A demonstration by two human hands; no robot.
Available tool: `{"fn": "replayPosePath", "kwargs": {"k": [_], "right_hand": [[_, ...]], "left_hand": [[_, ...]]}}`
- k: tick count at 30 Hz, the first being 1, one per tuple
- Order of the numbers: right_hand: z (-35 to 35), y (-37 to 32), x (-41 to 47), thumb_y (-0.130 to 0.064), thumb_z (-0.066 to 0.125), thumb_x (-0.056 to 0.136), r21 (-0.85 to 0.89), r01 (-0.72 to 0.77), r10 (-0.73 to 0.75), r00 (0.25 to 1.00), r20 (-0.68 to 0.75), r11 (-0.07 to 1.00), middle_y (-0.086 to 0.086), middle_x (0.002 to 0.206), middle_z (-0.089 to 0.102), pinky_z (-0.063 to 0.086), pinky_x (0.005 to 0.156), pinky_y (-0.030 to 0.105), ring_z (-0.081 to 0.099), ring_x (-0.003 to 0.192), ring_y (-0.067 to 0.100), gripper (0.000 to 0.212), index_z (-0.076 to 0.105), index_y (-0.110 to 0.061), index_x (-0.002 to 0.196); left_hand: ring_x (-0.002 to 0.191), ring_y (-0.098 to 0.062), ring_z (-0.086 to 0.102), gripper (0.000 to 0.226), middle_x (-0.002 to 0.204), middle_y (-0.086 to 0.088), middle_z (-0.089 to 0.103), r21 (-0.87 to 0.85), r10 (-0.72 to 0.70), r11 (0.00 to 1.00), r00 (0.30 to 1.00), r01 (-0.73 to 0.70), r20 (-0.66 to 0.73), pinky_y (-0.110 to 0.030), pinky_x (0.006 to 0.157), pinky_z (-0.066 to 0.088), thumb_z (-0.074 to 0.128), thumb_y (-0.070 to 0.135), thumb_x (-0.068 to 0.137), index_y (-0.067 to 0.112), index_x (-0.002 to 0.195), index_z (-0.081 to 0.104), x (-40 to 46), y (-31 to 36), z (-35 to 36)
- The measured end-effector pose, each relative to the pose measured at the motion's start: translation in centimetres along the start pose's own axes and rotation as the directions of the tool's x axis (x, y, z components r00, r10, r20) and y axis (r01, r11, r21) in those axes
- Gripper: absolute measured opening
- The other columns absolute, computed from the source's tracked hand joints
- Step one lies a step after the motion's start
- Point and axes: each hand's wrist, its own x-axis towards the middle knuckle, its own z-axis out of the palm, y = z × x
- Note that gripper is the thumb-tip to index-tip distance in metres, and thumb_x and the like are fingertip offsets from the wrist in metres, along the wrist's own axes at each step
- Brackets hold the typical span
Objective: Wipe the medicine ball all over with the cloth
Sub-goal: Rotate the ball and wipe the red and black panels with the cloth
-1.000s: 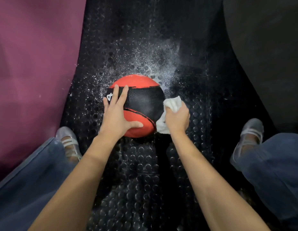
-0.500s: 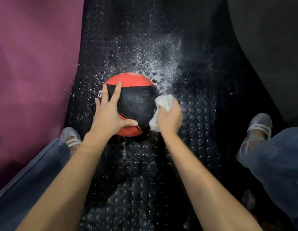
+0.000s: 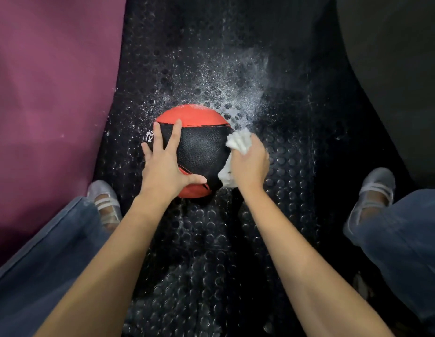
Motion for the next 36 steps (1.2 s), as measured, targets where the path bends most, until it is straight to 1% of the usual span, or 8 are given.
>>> {"fn": "replayPosePath", "kwargs": {"k": [3, 6, 8, 13, 19, 24, 29, 36], "right_hand": [[-0.2, -0.3, -0.9, -0.002, 0.055, 0.082, -0.010, 0.160, -0.160, 0.987, 0.029, 0.987, 0.008, 0.108, 0.063, 0.033, 0.074, 0.026, 0.054, 0.096, 0.023, 0.034, 0.060, -0.007, 0.115], [-0.1, 0.6, 2.0, -0.009, 0.057, 0.084, -0.007, -0.076, 0.076, 0.997, 0.013, 0.997, 0.011, 0.107, 0.065, 0.037, 0.073, 0.031, 0.058, 0.101, 0.032, 0.023, 0.061, -0.011, 0.107], [-0.1, 0.5, 2.0, -0.009, 0.057, 0.084, -0.056, -0.091, 0.091, 0.996, -0.013, 0.994, 0.010, 0.104, 0.065, 0.036, 0.070, 0.030, 0.058, 0.098, 0.031, 0.019, 0.061, -0.011, 0.102], [0.3, -1.2, -1.9, 0.005, 0.054, 0.075, -0.097, 0.444, -0.443, 0.896, 0.028, 0.891, 0.008, 0.104, 0.064, 0.039, 0.076, 0.031, 0.056, 0.098, 0.027, 0.038, 0.062, -0.006, 0.111], [-0.3, -0.2, 1.8, -0.006, 0.056, 0.084, -0.123, 0.125, -0.128, 0.992, -0.013, 0.985, 0.008, 0.115, 0.064, 0.043, 0.083, 0.034, 0.057, 0.106, 0.029, 0.033, 0.060, -0.008, 0.117], [0.1, -2.0, -1.6, 0.004, 0.055, 0.077, -0.137, 0.510, -0.508, 0.860, 0.055, 0.849, 0.006, 0.112, 0.062, 0.039, 0.078, 0.032, 0.054, 0.103, 0.026, 0.042, 0.060, -0.009, 0.117], [0.0, -1.1, 3.9, -0.013, 0.055, 0.086, -0.126, 0.126, -0.122, 0.992, 0.038, 0.984, 0.005, 0.109, 0.065, 0.044, 0.075, 0.031, 0.058, 0.101, 0.026, 0.028, 0.061, -0.012, 0.113], [-0.5, -0.9, 6.3, -0.011, 0.055, 0.086, -0.078, 0.044, -0.034, 0.993, 0.116, 0.996, 0.005, 0.101, 0.065, 0.036, 0.068, 0.027, 0.058, 0.096, 0.026, 0.018, 0.061, -0.012, 0.103]], "left_hand": [[0.146, -0.046, -0.003, 0.133, 0.162, -0.001, -0.017, 0.005, 0.002, 1.000, 1.000, -0.002, 0.002, -0.057, 0.112, 0.023, 0.090, 0.042, 0.058, 0.046, 0.151, -0.005, 0.3, -0.2, -0.3], [0.146, -0.046, -0.005, 0.134, 0.161, 0.001, -0.019, 0.017, 0.012, 1.000, 1.000, -0.012, 0.006, -0.058, 0.111, 0.025, 0.090, 0.042, 0.057, 0.047, 0.150, -0.006, -0.1, -0.1, -0.1], [0.145, -0.047, -0.005, 0.134, 0.161, 0.001, -0.020, 0.028, 0.021, 0.999, 1.000, -0.021, -0.006, -0.058, 0.112, 0.024, 0.090, 0.042, 0.057, 0.047, 0.150, -0.006, -0.2, 0.0, 0.2], [0.145, -0.047, -0.003, 0.132, 0.162, -0.002, -0.017, 0.002, -0.005, 1.000, 1.000, 0.005, -0.006, -0.058, 0.112, 0.023, 0.090, 0.041, 0.059, 0.045, 0.151, -0.005, 0.0, -0.3, -0.1], [0.145, -0.047, -0.004, 0.133, 0.161, 0.001, -0.021, 0.043, 0.016, 0.999, 1.000, -0.016, -0.012, -0.061, 0.109, 0.026, 0.090, 0.041, 0.059, 0.047, 0.150, -0.008, -0.6, 0.1, 0.5], [0.145, -0.048, -0.003, 0.131, 0.161, -0.002, -0.019, 0.035, 0.004, 0.999, 1.000, -0.004, 0.002, -0.062, 0.109, 0.025, 0.089, 0.041, 0.062, 0.045, 0.151, -0.006, 0.0, 0.1, 0.1], [0.145, -0.049, -0.003, 0.133, 0.160, -0.001, -0.022, 0.092, 0.003, 0.996, 0.999, -0.007, 0.043, -0.058, 0.112, 0.024, 0.088, 0.044, 0.060, 0.045, 0.150, -0.010, 0.2, 0.9, -0.1], [0.145, -0.048, -0.002, 0.140, 0.160, -0.002, -0.024, 0.147, -0.026, 0.989, 0.995, 0.011, 0.097, -0.058, 0.106, 0.034, 0.092, 0.034, 0.057, 0.045, 0.150, -0.013, 1.1, 2.1, -1.1]]}}
